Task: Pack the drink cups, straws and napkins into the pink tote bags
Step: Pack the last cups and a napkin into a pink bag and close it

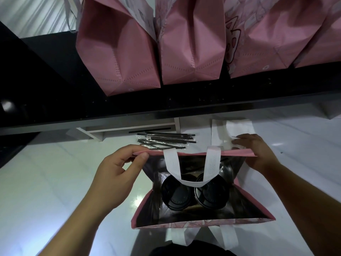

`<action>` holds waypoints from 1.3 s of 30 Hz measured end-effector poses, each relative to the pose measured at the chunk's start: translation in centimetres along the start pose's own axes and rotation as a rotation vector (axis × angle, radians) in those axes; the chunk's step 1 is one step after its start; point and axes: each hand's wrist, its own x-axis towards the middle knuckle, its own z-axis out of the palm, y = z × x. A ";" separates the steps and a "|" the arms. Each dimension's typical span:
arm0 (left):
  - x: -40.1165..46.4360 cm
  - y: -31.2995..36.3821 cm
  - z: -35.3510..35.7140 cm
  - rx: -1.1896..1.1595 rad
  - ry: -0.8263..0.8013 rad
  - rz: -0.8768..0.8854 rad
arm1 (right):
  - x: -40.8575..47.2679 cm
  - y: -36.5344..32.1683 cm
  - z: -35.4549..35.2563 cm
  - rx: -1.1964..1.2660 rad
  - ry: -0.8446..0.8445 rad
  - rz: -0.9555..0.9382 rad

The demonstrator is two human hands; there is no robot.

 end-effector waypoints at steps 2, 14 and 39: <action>0.0 0.0 0.0 -0.005 -0.002 -0.002 | 0.0 0.0 0.0 0.008 0.028 -0.001; -0.1 -0.3 0.0 -0.008 0.015 -0.004 | 0.5 0.4 1.0 0.352 0.313 0.318; 0.3 1.3 1.0 -0.011 0.114 -0.042 | -15.8 -15.0 -14.8 0.176 0.507 -0.321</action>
